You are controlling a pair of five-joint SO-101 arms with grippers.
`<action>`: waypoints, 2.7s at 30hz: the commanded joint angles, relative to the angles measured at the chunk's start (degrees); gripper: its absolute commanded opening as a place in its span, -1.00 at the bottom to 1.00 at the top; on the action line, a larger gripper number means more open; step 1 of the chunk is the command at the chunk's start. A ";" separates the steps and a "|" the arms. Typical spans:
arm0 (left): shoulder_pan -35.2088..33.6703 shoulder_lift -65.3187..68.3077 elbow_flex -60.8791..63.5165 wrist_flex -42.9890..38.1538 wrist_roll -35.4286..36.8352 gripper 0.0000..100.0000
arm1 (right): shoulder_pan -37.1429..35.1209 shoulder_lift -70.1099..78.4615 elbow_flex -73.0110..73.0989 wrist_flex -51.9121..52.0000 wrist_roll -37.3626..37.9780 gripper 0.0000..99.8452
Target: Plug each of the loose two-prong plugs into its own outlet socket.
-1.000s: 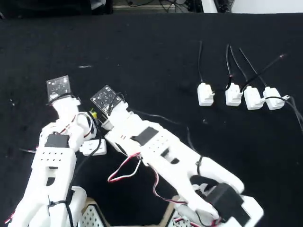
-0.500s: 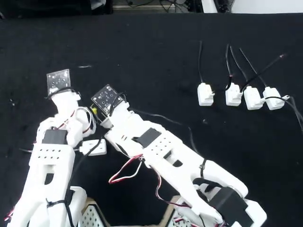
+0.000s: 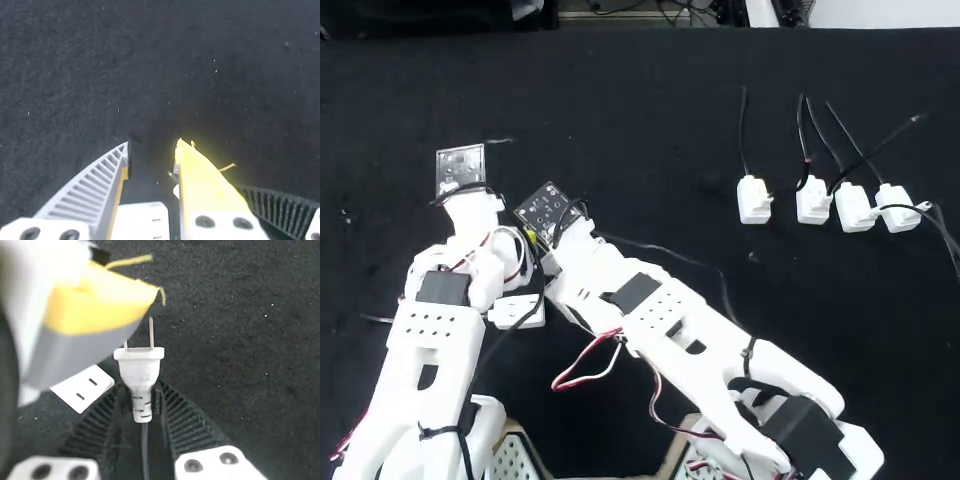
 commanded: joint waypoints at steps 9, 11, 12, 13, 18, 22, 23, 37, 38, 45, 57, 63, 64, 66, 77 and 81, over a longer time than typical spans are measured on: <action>0.13 -0.44 1.45 -2.64 -1.58 -0.68 | -0.88 -3.47 -0.66 -1.14 -0.35 -0.98; 0.04 -0.53 1.54 -2.64 -1.58 -0.68 | -0.88 -3.47 -0.66 -1.14 -0.62 -0.98; 0.04 -0.53 1.54 -2.64 -1.58 -0.68 | -0.88 -3.47 -0.66 -1.14 -1.23 -0.98; 0.04 -0.44 1.54 -2.64 -1.58 -0.68 | -0.88 -3.47 -0.66 -1.14 -1.85 -0.98; -1.10 -0.35 1.63 -2.73 -1.58 -0.68 | -0.88 -7.60 0.04 -0.79 -2.37 -0.98; -1.36 -0.35 1.63 -2.64 -1.58 -0.68 | -0.88 -11.82 1.01 0.88 -2.29 -0.98; -1.36 -0.35 1.63 -2.64 -1.58 -0.68 | -0.88 -12.44 1.45 0.97 -2.29 -0.98; -1.01 -0.35 2.42 -2.73 -1.58 -0.68 | -0.88 -13.23 1.71 0.44 -2.37 -0.98; -1.10 -0.35 2.51 -2.73 -1.58 -0.68 | -0.88 -13.23 1.71 0.44 -2.37 -0.98; -1.27 -0.26 2.59 -2.73 -1.58 -0.68 | -1.76 -13.23 1.45 0.53 -2.37 -0.98; -0.92 -0.26 3.56 -2.73 -1.58 -0.68 | -2.64 -15.52 1.63 0.79 -2.37 -0.98; -0.84 -0.26 4.18 -3.96 -1.58 -0.68 | -2.64 -17.98 2.86 0.70 -2.20 -0.98; -0.84 -0.26 4.18 -3.96 -1.58 -0.68 | -2.64 -17.89 3.03 0.62 -2.20 -0.98; -0.84 -0.26 4.18 -3.96 -1.58 -0.68 | -2.64 -17.89 3.03 0.62 -2.02 -0.98; -3.21 -0.88 3.65 -3.78 -1.23 -0.68 | -2.37 -17.27 3.30 0.88 -1.93 -0.98; -1.80 -0.53 3.91 -3.87 -1.23 -0.68 | -2.37 -14.73 2.07 0.79 -1.85 -0.98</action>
